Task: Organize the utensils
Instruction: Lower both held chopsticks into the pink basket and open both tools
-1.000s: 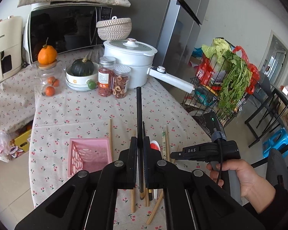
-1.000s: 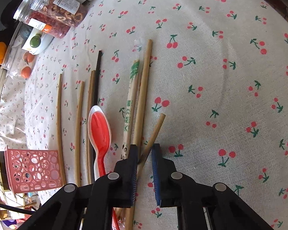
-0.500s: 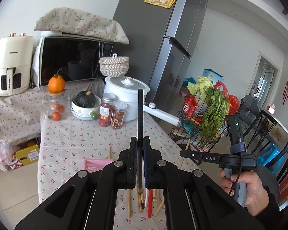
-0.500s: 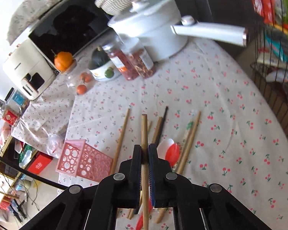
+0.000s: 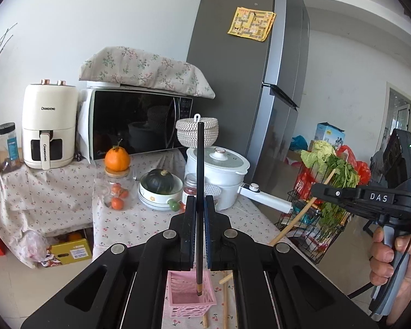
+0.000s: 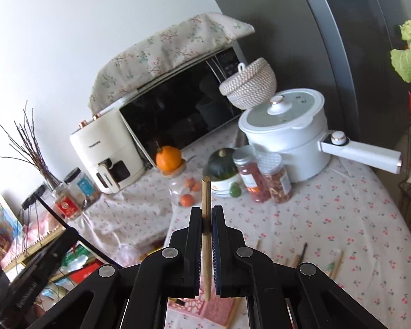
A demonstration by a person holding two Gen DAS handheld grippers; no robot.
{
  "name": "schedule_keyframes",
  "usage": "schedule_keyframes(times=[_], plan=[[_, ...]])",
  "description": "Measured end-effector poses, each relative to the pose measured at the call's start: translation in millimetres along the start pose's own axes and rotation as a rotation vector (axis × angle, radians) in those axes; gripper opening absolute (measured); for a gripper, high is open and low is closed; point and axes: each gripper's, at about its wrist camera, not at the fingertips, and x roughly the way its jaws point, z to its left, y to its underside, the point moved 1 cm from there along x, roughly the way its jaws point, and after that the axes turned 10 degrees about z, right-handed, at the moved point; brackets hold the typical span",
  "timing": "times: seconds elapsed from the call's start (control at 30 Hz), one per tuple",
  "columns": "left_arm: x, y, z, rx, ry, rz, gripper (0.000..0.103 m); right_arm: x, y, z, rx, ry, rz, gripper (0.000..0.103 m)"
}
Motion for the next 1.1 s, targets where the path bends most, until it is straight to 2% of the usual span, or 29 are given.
schedule_keyframes(times=[0.13,0.37,0.5,0.63,0.67,0.73,0.77,0.8,0.93,1.0,1.1], plan=[[34.1,2.4,3.5,0.047,0.002,0.076,0.005,24.6,-2.7,8.2,0.002,-0.021,0.025,0.005],[89.6,13.4,11.3,0.061,0.007,0.240,0.005,95.3,12.2,9.4,-0.025,0.037,0.223,0.005],[105.7,17.1,17.8,0.039,0.003,0.281,0.005,123.3,21.3,5.3,-0.020,0.055,0.297,0.006],[109.7,16.4,23.6,0.005,-0.017,0.282,0.007,135.7,23.8,0.9,0.006,0.031,0.308,0.010],[108.9,15.8,24.1,-0.002,-0.022,0.283,0.010,135.0,23.0,-1.3,0.021,0.022,0.301,0.014],[105.7,15.4,25.9,-0.019,-0.023,0.282,0.027,130.5,18.9,-4.5,0.046,0.005,0.285,0.021],[103.1,15.6,26.8,-0.030,-0.022,0.274,0.048,125.7,16.3,-5.5,0.056,-0.007,0.266,0.030],[99.7,15.4,27.7,-0.044,-0.023,0.262,0.063,120.2,13.8,-6.6,0.064,-0.016,0.244,0.038],[88.2,14.1,27.3,-0.082,-0.016,0.256,0.074,97.4,6.0,-10.6,0.077,-0.032,0.180,0.047],[82.5,16.1,25.3,-0.100,-0.015,0.260,0.083,86.5,4.6,-15.8,0.091,-0.035,0.157,0.055],[76.3,21.8,17.8,-0.099,-0.035,0.281,0.091,74.4,6.1,-28.0,0.109,-0.021,0.143,0.065]])
